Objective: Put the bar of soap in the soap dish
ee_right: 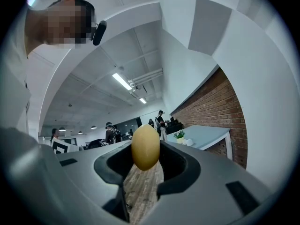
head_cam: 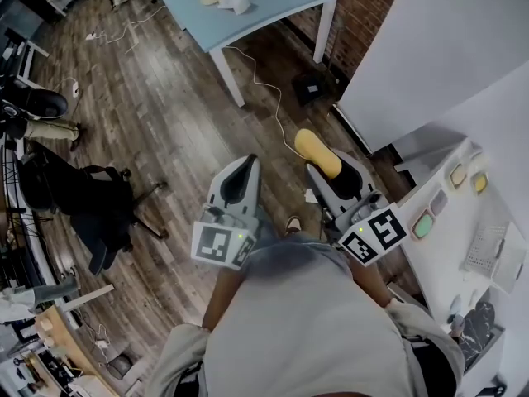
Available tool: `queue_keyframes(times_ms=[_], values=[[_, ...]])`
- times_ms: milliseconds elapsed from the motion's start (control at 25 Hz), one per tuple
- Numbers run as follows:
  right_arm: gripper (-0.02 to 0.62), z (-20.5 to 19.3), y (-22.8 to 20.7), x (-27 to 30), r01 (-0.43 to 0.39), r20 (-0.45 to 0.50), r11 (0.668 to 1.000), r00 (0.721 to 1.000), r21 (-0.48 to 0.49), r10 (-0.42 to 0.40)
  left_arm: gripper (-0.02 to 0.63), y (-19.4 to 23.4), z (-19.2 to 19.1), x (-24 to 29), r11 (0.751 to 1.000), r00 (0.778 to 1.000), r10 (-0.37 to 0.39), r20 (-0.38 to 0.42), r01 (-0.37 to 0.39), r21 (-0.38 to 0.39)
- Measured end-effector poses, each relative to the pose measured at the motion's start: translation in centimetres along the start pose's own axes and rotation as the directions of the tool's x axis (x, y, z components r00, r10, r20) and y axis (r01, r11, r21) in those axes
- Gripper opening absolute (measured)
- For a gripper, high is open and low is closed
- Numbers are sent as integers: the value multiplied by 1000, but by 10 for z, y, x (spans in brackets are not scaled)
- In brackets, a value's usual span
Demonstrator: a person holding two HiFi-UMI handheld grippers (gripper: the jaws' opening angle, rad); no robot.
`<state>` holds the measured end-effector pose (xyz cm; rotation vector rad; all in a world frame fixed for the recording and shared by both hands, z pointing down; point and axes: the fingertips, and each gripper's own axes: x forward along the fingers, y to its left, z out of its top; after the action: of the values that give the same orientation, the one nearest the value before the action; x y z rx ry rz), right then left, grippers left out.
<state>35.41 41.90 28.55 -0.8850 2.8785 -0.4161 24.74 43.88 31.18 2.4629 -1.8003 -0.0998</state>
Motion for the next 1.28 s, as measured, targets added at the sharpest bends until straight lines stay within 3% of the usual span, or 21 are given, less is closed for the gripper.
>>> queue_keyframes(times_ms=[400,1280], values=[[161,4,5,80,-40,-8,999,999,-6,40,-2,59,12,35,1000,1000,-27,12,27,-14],[160,0,32,236,-3,-5,999,1000,-34,3,-2,220,42,59,998,997,-57,45,57,-8]])
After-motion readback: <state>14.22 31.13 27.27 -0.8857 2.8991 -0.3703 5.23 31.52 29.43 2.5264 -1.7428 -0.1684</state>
